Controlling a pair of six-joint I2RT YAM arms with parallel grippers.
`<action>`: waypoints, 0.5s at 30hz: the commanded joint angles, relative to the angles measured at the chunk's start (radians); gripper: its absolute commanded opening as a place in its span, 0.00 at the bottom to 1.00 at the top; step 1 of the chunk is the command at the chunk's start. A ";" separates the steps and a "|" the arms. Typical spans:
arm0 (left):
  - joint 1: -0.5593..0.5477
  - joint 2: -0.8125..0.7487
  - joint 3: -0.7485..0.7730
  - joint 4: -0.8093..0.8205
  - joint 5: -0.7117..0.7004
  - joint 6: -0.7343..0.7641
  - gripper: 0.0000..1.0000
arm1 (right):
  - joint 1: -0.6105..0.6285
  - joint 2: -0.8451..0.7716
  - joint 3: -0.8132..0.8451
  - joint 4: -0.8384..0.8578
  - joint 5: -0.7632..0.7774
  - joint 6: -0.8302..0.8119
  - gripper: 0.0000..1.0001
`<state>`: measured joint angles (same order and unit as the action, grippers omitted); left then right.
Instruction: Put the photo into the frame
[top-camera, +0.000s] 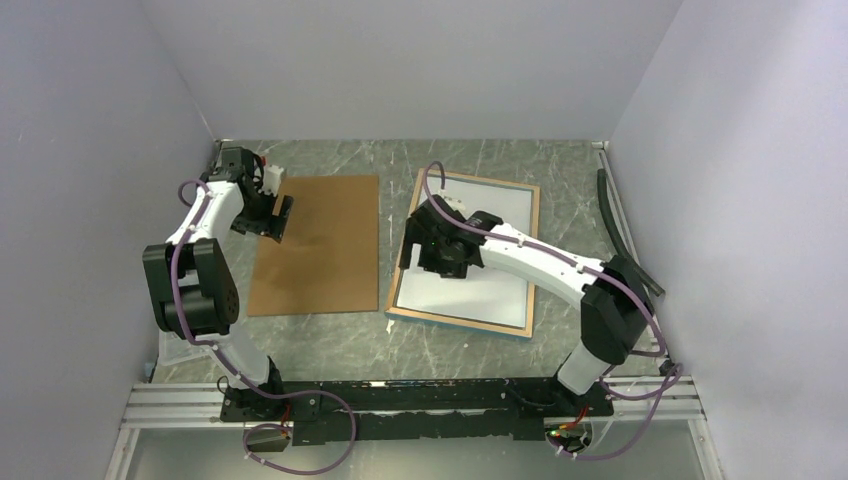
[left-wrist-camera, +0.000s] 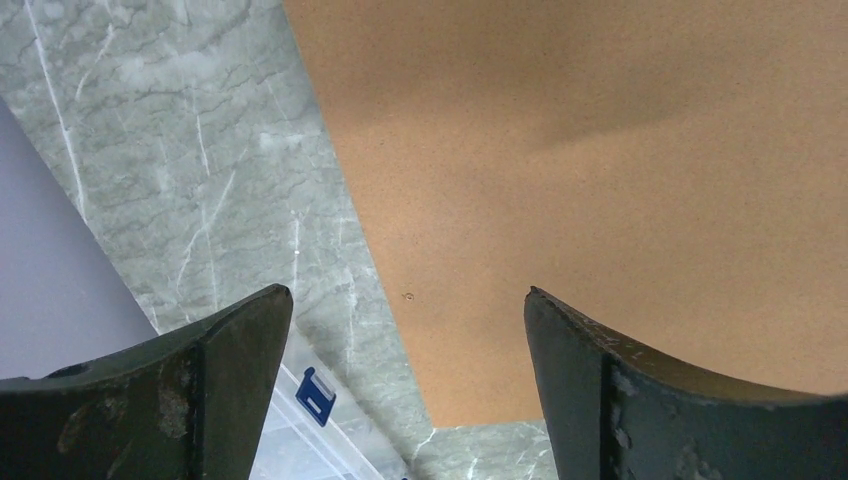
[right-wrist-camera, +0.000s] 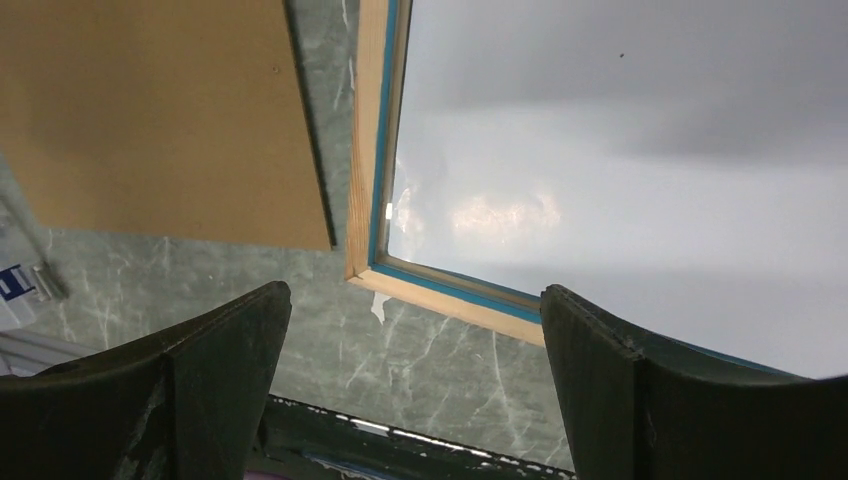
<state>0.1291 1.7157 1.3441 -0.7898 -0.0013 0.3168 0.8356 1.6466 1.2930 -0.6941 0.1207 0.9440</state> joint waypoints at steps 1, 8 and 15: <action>-0.032 -0.036 0.039 -0.025 0.036 -0.001 0.92 | -0.028 -0.094 -0.026 0.056 0.030 -0.074 1.00; -0.073 -0.008 0.092 -0.073 0.104 -0.026 0.94 | -0.182 -0.204 -0.077 0.098 0.050 -0.150 1.00; -0.205 0.019 0.148 -0.106 0.157 -0.049 0.93 | -0.362 -0.261 -0.207 0.192 -0.095 -0.201 0.82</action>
<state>-0.0242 1.7168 1.4284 -0.8513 0.0677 0.2985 0.5068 1.4052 1.1286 -0.5632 0.0917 0.7902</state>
